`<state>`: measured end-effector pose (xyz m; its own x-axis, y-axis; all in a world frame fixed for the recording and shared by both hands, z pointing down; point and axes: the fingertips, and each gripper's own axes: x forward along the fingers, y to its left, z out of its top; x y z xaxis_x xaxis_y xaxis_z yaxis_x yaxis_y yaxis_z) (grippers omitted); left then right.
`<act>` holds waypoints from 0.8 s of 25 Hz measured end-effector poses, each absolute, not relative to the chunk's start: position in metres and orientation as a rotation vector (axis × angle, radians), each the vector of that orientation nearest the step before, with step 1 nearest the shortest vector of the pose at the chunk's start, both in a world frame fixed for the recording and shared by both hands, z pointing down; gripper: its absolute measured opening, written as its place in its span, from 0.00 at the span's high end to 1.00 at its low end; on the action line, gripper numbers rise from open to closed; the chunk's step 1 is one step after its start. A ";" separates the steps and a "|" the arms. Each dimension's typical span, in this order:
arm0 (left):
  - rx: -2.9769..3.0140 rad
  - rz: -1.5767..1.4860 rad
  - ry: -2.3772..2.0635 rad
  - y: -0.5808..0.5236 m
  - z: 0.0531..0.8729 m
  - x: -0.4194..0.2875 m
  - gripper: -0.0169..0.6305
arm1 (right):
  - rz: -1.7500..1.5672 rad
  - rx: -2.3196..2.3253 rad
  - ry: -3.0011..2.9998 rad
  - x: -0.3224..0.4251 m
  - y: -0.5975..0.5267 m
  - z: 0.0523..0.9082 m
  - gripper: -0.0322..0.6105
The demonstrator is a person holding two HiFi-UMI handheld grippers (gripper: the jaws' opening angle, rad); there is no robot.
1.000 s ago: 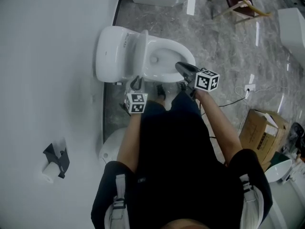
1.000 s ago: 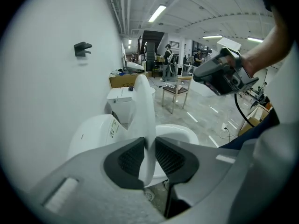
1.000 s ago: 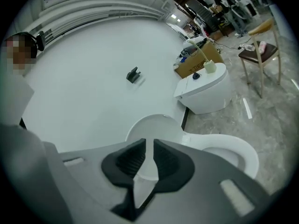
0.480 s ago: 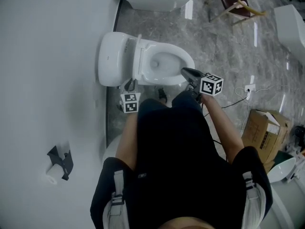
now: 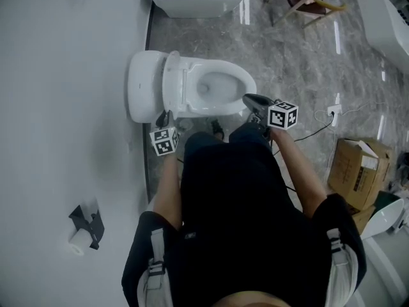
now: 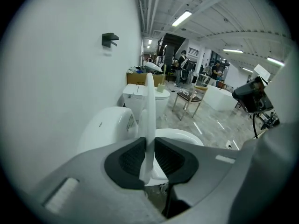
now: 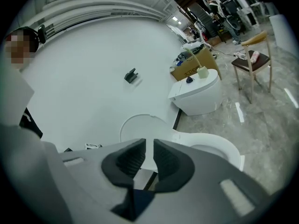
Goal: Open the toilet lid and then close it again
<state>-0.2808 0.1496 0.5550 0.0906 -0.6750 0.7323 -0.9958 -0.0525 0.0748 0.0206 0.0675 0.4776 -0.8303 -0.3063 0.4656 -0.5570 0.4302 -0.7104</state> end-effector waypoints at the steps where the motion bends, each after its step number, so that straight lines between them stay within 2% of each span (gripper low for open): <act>1: 1.776 0.701 -1.654 0.149 0.556 -0.285 0.86 | 1.356 0.759 -2.416 0.024 0.068 0.479 0.86; 20: 1.524 0.604 -1.733 0.148 0.576 -0.353 0.88 | 1.400 0.865 -2.381 0.054 0.068 0.485 0.86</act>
<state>-0.3532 0.1480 0.5762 -0.0223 -0.6283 0.7777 -0.9755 0.1840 0.1207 0.0541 0.0679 0.4855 -0.7937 -0.3655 0.4863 -0.6026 0.3633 -0.7105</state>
